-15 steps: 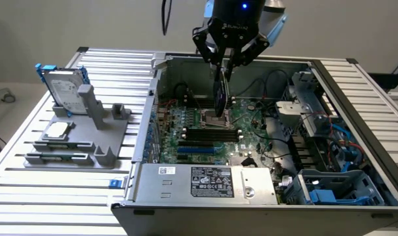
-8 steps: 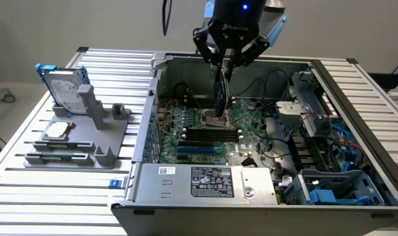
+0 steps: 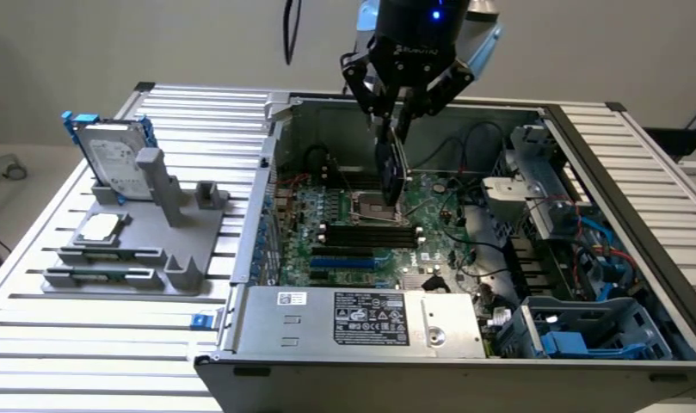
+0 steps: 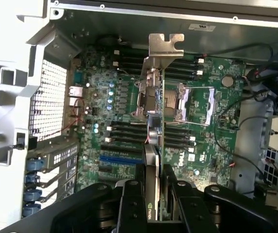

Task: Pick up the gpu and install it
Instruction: 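Insert the gpu into the slot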

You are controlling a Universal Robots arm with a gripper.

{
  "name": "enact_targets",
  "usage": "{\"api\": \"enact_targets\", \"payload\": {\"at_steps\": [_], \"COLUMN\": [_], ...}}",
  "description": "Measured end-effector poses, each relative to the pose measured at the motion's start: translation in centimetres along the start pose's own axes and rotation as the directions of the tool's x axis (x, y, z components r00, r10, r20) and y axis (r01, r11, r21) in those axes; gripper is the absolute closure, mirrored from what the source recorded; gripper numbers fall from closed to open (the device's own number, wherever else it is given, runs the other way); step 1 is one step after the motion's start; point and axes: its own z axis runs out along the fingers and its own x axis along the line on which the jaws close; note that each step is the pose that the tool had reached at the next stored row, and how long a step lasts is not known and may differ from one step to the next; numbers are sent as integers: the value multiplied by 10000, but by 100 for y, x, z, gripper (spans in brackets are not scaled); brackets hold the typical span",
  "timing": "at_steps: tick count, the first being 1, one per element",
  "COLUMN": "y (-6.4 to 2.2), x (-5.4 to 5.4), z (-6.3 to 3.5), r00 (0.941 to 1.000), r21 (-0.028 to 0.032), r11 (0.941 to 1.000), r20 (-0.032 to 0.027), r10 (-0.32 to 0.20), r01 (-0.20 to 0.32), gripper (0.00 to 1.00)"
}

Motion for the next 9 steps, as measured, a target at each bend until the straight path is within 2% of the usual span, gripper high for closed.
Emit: {"api": "enact_targets", "payload": {"at_steps": [5,9], "y": [-2,-5], "x": [-2,-5], "z": [47,92], "r00": [9958,9866], "r21": [43,75], "r11": [9958,9866], "r20": [-49,-92], "r10": [-911,-1629], "r01": [911,1630], "gripper": [73,73]}}
